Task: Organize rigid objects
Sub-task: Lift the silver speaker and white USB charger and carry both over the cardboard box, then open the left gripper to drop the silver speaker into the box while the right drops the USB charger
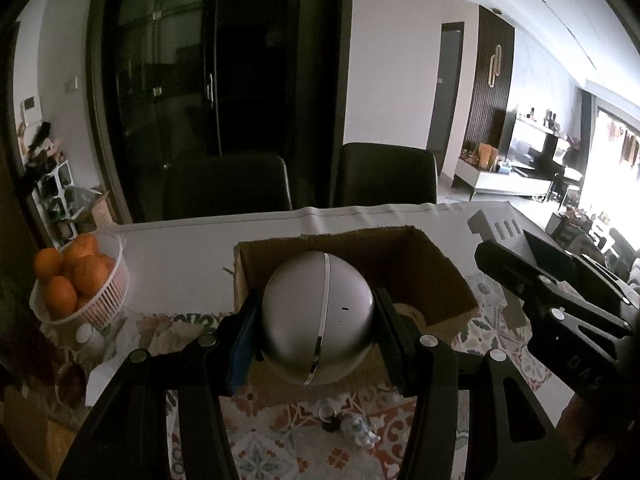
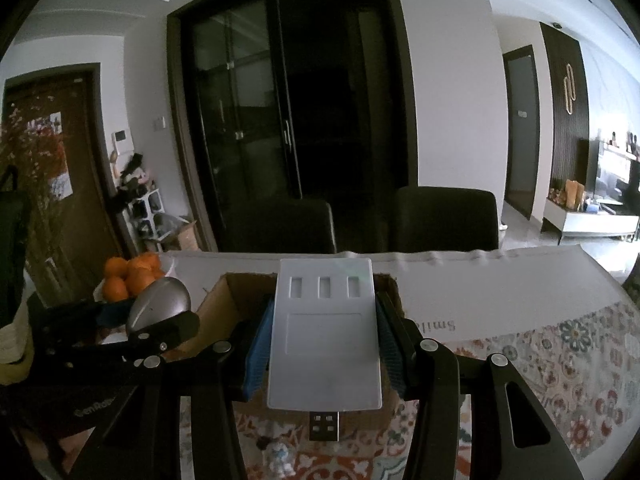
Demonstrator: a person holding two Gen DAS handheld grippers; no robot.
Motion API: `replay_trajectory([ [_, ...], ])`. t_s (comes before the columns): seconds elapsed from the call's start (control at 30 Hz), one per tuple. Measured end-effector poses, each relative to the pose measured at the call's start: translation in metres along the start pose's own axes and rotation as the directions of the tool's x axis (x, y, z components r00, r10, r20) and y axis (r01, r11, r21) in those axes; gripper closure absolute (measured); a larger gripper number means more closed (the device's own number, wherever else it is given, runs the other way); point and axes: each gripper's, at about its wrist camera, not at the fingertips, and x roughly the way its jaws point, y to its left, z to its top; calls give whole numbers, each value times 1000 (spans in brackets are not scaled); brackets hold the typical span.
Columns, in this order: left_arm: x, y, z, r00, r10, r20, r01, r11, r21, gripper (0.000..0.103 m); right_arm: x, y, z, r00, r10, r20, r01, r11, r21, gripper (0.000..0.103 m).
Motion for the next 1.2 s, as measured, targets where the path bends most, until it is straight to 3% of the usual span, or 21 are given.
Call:
replay_trajectory([
  [0.57, 59, 9, 12, 993, -10, -121, 8, 1000, -17, 50, 61, -15, 12, 994, 21, -111, -22, 1000, -11, 54],
  [0.77, 78, 13, 10, 984, -9, -179, 2, 999, -34, 50, 84, -16, 9, 983, 57, -176, -61, 998, -17, 54],
  [1.2, 101, 17, -2, 964, -23, -265, 2, 997, -79, 47, 108, -28, 0, 964, 50, -259, -48, 999, 15, 51],
])
